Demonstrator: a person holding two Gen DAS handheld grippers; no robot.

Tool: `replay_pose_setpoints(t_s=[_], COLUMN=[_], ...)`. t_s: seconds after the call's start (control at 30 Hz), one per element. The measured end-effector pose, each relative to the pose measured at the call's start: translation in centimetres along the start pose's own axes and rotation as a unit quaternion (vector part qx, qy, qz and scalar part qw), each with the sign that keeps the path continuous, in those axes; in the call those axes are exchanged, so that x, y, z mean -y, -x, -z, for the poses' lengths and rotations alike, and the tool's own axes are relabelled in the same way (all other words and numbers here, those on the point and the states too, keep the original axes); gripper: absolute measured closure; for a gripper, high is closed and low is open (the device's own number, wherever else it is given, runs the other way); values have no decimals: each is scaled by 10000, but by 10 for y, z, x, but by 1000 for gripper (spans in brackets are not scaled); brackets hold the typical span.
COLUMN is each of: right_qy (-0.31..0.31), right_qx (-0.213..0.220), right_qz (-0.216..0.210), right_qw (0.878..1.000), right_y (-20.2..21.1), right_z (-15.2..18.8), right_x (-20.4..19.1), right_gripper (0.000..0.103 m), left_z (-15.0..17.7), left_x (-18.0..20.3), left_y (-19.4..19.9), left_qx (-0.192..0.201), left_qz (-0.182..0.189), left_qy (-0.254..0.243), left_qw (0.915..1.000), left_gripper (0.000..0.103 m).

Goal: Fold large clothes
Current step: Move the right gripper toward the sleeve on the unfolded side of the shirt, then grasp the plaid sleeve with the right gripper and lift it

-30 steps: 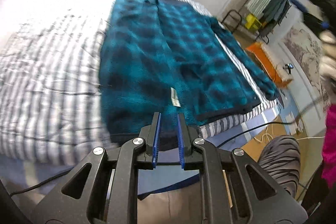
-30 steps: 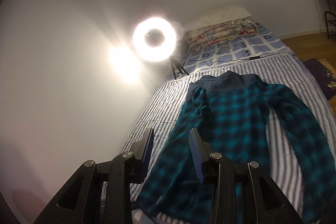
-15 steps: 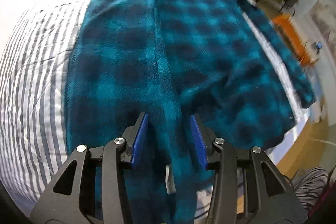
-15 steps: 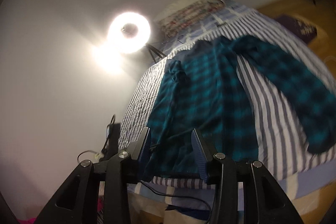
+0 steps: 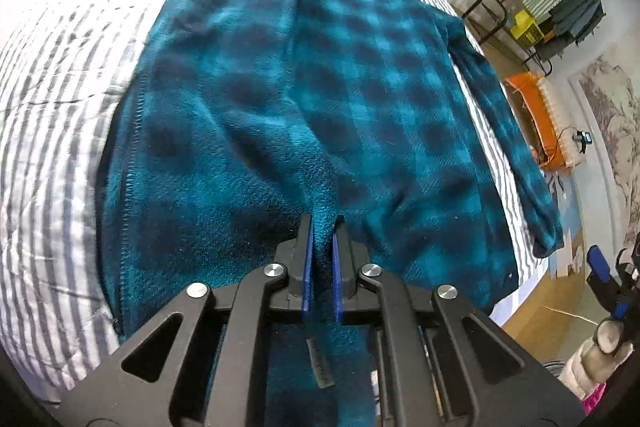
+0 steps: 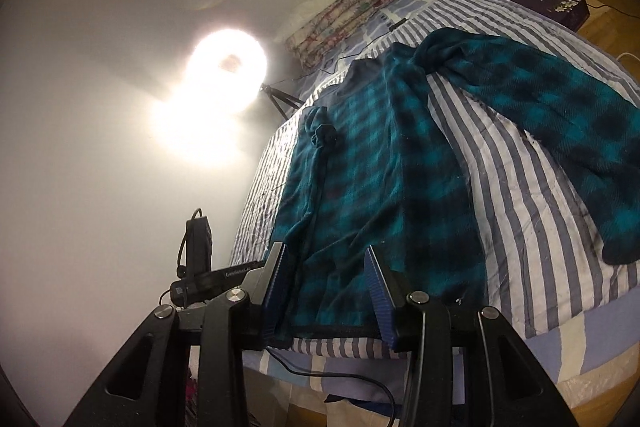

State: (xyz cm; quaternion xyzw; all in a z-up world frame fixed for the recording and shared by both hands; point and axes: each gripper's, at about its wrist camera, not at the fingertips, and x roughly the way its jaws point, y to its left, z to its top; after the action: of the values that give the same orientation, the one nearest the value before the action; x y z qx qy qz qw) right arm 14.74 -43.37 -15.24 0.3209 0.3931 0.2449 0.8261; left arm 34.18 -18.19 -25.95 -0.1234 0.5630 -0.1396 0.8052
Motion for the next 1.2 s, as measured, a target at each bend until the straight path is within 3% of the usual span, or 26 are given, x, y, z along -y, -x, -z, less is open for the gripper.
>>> replay_pose_setpoints(t_s=[0.17,0.27,0.37,0.57,0.73,0.8,0.87,0.93,1.2], right_qy=[92,172,336,433,577,650,657,528,-1038], right_qx=[27,90,227,477,550,564,697,870,1097], right_qz=[90,86,224,454,779,1011,1244,1530,2149], right_qw=[9999,9998,9989,9969,9938,9911,9876,9830,9649], right_y=[4,12,21,33,37,40,48,61,102], right_z=[0,0,0,-3,-3,-5,-8,-14,-36], right_x=[4,5,3,3,6,11,19,36,136], right_gripper=[60,60,60,60,60,57,41,33,34], left_z=[11,32,54,88,99,98,99,100,80], left_x=[4,8,11,14,11,11,13,18,54], left_y=[1,32,48,14,-2,5,21,38,59], left_qx=[-151,233,536,386,539,503,584,696,807], left_qz=[-33,-67,-386,-454,-504,-468,-392,-190,412], left_qy=[-394,-698,-1010,-1185,-1247,-1226,-1230,-1257,-1563], left_qw=[9991,9973,9927,9912,9895,9901,9899,9894,9835], left_gripper=[90,90,90,90,91,91,90,90,86])
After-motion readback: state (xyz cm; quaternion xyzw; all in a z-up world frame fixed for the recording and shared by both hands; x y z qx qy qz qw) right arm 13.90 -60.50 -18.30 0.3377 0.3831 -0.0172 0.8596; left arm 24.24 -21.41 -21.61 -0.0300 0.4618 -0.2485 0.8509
